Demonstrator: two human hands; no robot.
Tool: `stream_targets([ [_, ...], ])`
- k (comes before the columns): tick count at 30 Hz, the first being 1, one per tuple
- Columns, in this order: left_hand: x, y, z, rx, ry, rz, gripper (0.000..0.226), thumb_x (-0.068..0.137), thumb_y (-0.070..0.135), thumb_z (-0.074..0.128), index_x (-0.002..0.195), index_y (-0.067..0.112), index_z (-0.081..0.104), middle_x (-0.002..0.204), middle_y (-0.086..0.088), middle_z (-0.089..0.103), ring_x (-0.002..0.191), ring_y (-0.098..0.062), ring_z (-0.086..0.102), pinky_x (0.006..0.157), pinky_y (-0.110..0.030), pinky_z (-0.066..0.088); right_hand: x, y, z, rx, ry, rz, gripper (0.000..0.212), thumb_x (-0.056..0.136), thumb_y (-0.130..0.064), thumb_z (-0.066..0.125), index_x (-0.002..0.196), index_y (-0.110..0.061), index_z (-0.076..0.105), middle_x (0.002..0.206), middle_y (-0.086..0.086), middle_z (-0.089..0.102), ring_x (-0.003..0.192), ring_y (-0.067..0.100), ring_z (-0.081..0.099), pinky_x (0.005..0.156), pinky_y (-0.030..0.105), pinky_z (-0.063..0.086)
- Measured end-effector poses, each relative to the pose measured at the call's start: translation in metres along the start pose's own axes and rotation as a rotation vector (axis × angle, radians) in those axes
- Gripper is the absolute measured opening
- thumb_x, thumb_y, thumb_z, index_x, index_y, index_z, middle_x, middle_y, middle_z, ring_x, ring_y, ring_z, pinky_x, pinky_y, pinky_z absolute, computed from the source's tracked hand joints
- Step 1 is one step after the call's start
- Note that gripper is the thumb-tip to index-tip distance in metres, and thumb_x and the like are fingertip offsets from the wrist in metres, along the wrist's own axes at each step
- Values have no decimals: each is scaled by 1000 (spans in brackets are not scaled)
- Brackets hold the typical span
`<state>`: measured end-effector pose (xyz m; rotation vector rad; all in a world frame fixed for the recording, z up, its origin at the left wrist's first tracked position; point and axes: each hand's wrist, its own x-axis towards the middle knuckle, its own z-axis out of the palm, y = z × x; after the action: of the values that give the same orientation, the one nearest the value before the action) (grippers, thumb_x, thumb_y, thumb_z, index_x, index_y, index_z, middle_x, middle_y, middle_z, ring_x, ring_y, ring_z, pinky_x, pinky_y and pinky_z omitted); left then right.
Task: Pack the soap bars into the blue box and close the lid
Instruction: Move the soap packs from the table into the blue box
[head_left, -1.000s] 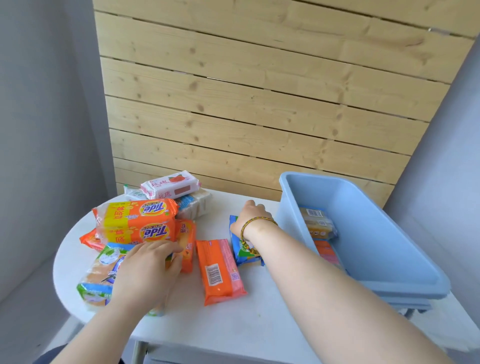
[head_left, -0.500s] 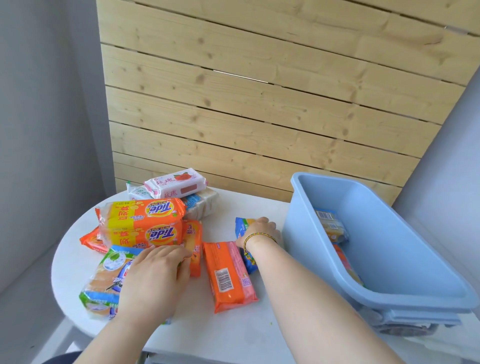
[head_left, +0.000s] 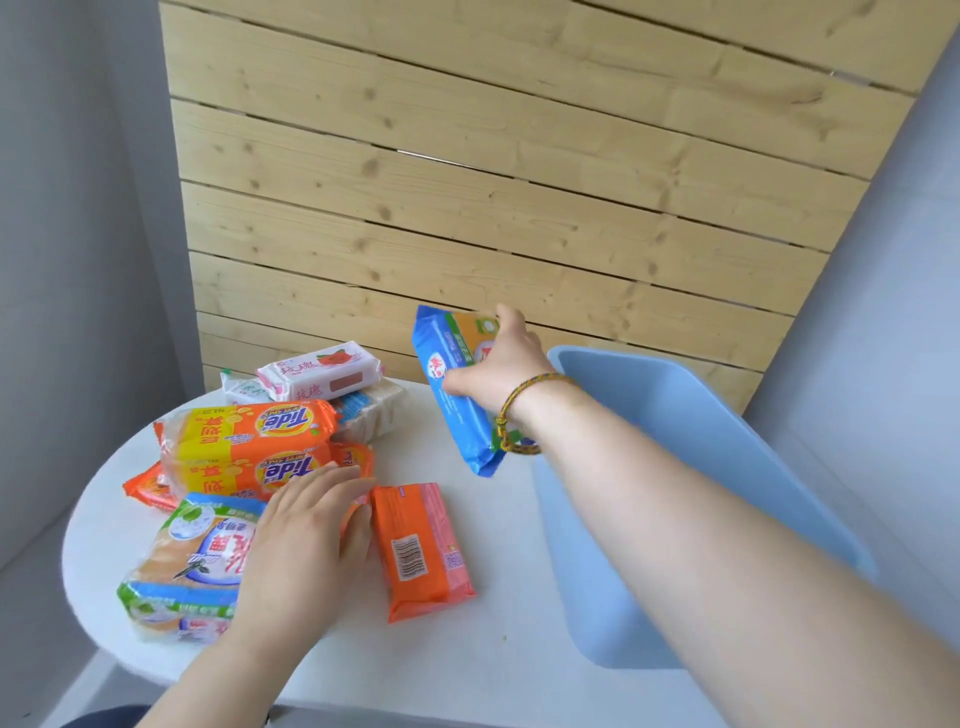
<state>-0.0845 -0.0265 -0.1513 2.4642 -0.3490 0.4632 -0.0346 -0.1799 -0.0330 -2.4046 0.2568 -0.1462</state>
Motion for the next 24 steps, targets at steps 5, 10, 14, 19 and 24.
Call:
stream_targets([
  [5,6,39,18,-165,28,85,28,76,10,49,95,4,68,101,-11,70,104,-29,61,91,-38,39,-18,15,-73,32,-48,-124,98,68,-17,75,146,-21,14,120,4,49,100,19,53,75,23,43],
  [10,16,96,32,-596,-88,5,30,89,28,40,112,20,59,107,19,53,99,11,46,81,4,27,-12,65,-126,287,-88,-8,87,73,-6,70,144,-19,22,104,1,52,88,13,56,61,22,41],
  [14,23,128,35,-856,-230,-87,45,68,56,32,104,39,54,100,33,52,92,29,44,73,9,27,-6,99,-132,198,-143,35,85,75,2,66,144,-19,21,94,-4,48,98,17,53,68,23,44],
  [19,34,151,59,-1032,-373,-66,31,75,21,58,78,51,53,76,40,63,78,20,57,57,1,42,6,137,-122,-411,-304,-47,87,71,-8,71,142,-21,23,126,6,49,108,21,53,86,24,45],
  [24,37,148,64,-1071,-368,-84,48,62,15,47,75,61,54,80,37,64,76,15,60,54,-2,44,17,148,-87,-758,-600,-158,87,73,-11,70,144,-13,19,140,10,40,122,26,47,95,30,46],
])
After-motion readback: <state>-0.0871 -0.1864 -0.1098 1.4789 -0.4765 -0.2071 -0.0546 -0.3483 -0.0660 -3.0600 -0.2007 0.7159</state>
